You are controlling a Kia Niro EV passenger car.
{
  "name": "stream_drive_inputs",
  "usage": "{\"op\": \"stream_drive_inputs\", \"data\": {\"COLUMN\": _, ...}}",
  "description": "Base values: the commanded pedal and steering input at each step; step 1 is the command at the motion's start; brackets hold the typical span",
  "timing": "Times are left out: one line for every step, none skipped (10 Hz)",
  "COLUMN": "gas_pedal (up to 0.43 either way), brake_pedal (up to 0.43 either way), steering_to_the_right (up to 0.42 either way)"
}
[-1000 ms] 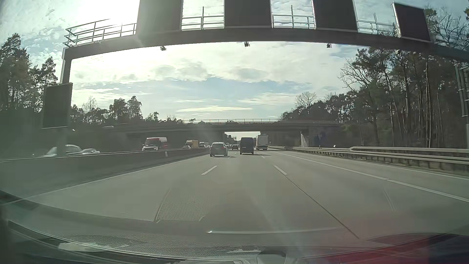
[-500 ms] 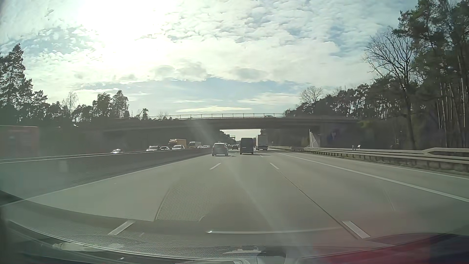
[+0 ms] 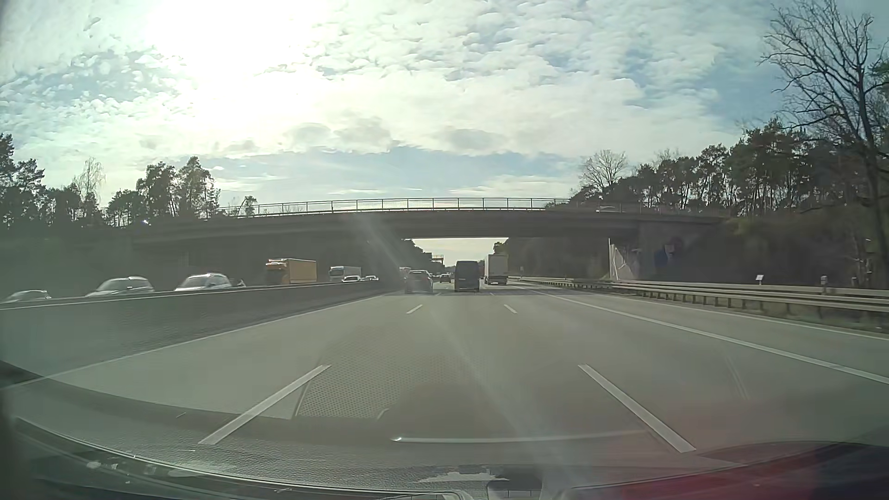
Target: Follow the waypoints while adhering to traffic rules and regulations
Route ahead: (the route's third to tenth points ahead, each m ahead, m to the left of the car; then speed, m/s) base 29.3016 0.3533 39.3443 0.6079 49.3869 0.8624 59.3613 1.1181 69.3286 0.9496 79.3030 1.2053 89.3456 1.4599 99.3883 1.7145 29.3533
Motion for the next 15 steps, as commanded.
{"op": "stream_drive_inputs", "data": {"gas_pedal": 0.079, "brake_pedal": 0.0, "steering_to_the_right": -0.003}}
{"op": "stream_drive_inputs", "data": {"gas_pedal": 0.079, "brake_pedal": 0.0, "steering_to_the_right": -0.003}}
{"op": "stream_drive_inputs", "data": {"gas_pedal": 0.079, "brake_pedal": 0.0, "steering_to_the_right": -0.003}}
{"op": "stream_drive_inputs", "data": {"gas_pedal": 0.079, "brake_pedal": 0.0, "steering_to_the_right": -0.003}}
{"op": "stream_drive_inputs", "data": {"gas_pedal": 0.079, "brake_pedal": 0.0, "steering_to_the_right": -0.003}}
{"op": "stream_drive_inputs", "data": {"gas_pedal": 0.079, "brake_pedal": 0.0, "steering_to_the_right": -0.003}}
{"op": "stream_drive_inputs", "data": {"gas_pedal": 0.079, "brake_pedal": 0.0, "steering_to_the_right": -0.003}}
{"op": "stream_drive_inputs", "data": {"gas_pedal": 0.079, "brake_pedal": 0.0, "steering_to_the_right": -0.003}}
{"op": "stream_drive_inputs", "data": {"gas_pedal": 0.079, "brake_pedal": 0.0, "steering_to_the_right": -0.003}}
{"op": "stream_drive_inputs", "data": {"gas_pedal": 0.079, "brake_pedal": 0.0, "steering_to_the_right": -0.003}}
{"op": "stream_drive_inputs", "data": {"gas_pedal": 0.079, "brake_pedal": 0.0, "steering_to_the_right": -0.003}}
{"op": "stream_drive_inputs", "data": {"gas_pedal": 0.079, "brake_pedal": 0.0, "steering_to_the_right": -0.003}}
{"op": "stream_drive_inputs", "data": {"gas_pedal": 0.079, "brake_pedal": 0.0, "steering_to_the_right": -0.003}}
{"op": "stream_drive_inputs", "data": {"gas_pedal": 0.079, "brake_pedal": 0.0, "steering_to_the_right": -0.003}}
{"op": "stream_drive_inputs", "data": {"gas_pedal": 0.079, "brake_pedal": 0.0, "steering_to_the_right": -0.003}}
